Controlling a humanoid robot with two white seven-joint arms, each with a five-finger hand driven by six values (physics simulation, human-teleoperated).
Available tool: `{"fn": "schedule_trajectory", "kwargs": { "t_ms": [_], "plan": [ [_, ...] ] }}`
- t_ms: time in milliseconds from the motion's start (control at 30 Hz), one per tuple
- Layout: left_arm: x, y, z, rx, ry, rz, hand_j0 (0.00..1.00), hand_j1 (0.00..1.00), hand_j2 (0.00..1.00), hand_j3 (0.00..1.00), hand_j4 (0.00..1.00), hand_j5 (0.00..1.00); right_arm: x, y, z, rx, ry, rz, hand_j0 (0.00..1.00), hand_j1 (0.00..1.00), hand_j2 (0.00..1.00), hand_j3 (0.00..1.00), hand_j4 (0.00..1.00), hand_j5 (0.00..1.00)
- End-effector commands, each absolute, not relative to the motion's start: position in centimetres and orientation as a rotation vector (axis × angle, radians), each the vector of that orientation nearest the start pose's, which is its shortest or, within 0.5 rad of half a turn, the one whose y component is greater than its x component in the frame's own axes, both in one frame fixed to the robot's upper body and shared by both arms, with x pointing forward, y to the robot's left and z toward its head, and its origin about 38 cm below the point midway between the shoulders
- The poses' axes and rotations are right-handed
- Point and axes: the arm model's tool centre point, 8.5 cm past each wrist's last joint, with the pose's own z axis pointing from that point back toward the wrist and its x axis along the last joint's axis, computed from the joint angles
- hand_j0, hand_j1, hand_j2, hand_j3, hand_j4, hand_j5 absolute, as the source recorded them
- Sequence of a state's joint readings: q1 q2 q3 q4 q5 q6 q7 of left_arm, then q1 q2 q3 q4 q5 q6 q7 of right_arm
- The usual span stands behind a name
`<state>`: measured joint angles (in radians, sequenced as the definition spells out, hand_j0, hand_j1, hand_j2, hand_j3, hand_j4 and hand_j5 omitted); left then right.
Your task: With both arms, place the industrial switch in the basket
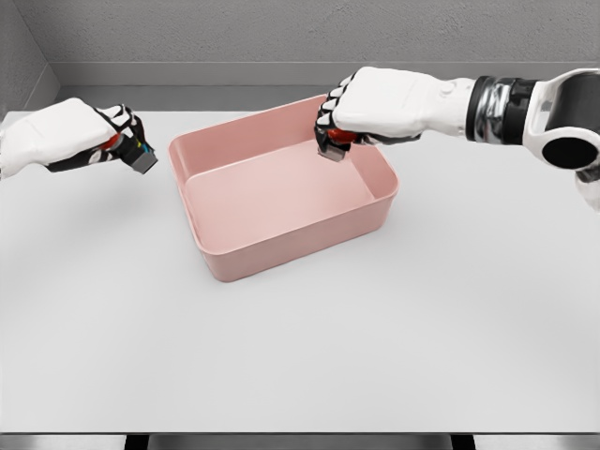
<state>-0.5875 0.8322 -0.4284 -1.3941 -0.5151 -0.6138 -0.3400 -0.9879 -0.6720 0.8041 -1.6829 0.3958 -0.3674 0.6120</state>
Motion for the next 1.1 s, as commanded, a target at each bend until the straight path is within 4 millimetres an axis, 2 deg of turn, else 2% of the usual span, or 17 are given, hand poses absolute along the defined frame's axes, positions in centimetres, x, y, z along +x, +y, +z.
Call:
{"fn": "schedule_trajectory", "kwargs": {
  "t_ms": [0,167,300,333,400,500,533,567,600,733,967,1033,1067],
  "plan": [
    [44.3,33.4,25.5,0.678,-1.591,-1.929,0.03,0.03,0.03,0.03,0.03,0.03,44.0,-15.2,32.0,0.627,1.939,-2.779,0.51,0.51,0.51,0.51,0.51,0.51],
    [43.7,31.3,26.1,0.665,-1.649,-1.969,0.03,0.03,0.03,0.03,0.03,0.03,44.2,-14.6,31.4,0.636,1.917,-2.799,0.51,0.51,0.51,0.51,0.51,0.51],
    [43.8,30.4,25.7,0.647,-1.667,-1.967,0.03,0.03,0.03,0.03,0.03,0.03,45.1,-13.9,31.2,0.636,1.929,-2.806,0.51,0.51,0.51,0.51,0.51,0.51],
    [43.9,29.9,25.6,0.640,-1.681,-1.962,0.03,0.03,0.03,0.03,0.03,0.03,45.8,-14.1,31.1,0.653,1.929,-2.825,0.51,0.51,0.51,0.51,0.51,0.51],
    [43.9,29.6,25.5,0.638,-1.683,-1.967,0.03,0.03,0.03,0.03,0.03,0.03,46.7,-13.2,30.4,0.645,1.918,-2.847,0.52,0.52,0.52,0.52,0.52,0.52],
    [44.1,28.2,25.0,0.618,-1.708,-1.969,0.03,0.03,0.03,0.03,0.03,0.03,46.8,-13.3,30.5,0.655,1.915,-2.852,0.53,0.53,0.53,0.53,0.53,0.53],
    [44.1,27.6,24.8,0.604,-1.719,-1.970,0.03,0.03,0.03,0.03,0.03,0.03,46.9,-13.3,30.5,0.653,1.917,-2.853,0.62,0.62,0.62,0.62,0.62,0.62],
    [44.1,27.3,24.7,0.597,-1.726,-1.970,0.03,0.03,0.03,0.03,0.03,0.03,47.1,-13.5,30.4,0.669,1.927,-2.865,0.97,0.97,0.97,0.97,0.97,0.97],
    [44.2,27.0,24.6,0.593,-1.729,-1.971,0.03,0.03,0.03,0.03,0.03,0.03,47.4,-13.6,30.5,0.704,1.951,-2.885,1.00,1.00,1.00,1.00,1.00,1.00],
    [44.3,24.9,23.2,0.549,-1.715,-2.013,0.03,0.03,0.03,0.03,0.03,0.03,47.3,-13.5,30.6,0.711,1.946,-2.882,1.00,1.00,1.00,1.00,1.00,1.00],
    [44.5,23.8,22.3,0.539,-1.703,-2.034,0.06,0.06,0.06,0.06,0.06,0.06,47.4,-14.0,31.1,0.736,1.957,-2.872,1.00,1.00,1.00,1.00,1.00,1.00],
    [44.5,23.8,22.3,0.539,-1.703,-2.034,0.19,0.19,0.19,0.19,0.19,0.19,47.3,-13.9,32.8,0.764,1.959,-2.828,1.00,1.00,1.00,1.00,1.00,1.00],
    [44.5,23.8,22.3,0.538,-1.704,-2.032,0.24,0.24,0.24,0.24,0.24,0.24,47.2,-15.3,34.5,0.817,2.006,-2.781,1.00,1.00,1.00,1.00,1.00,1.00]
  ]
}}
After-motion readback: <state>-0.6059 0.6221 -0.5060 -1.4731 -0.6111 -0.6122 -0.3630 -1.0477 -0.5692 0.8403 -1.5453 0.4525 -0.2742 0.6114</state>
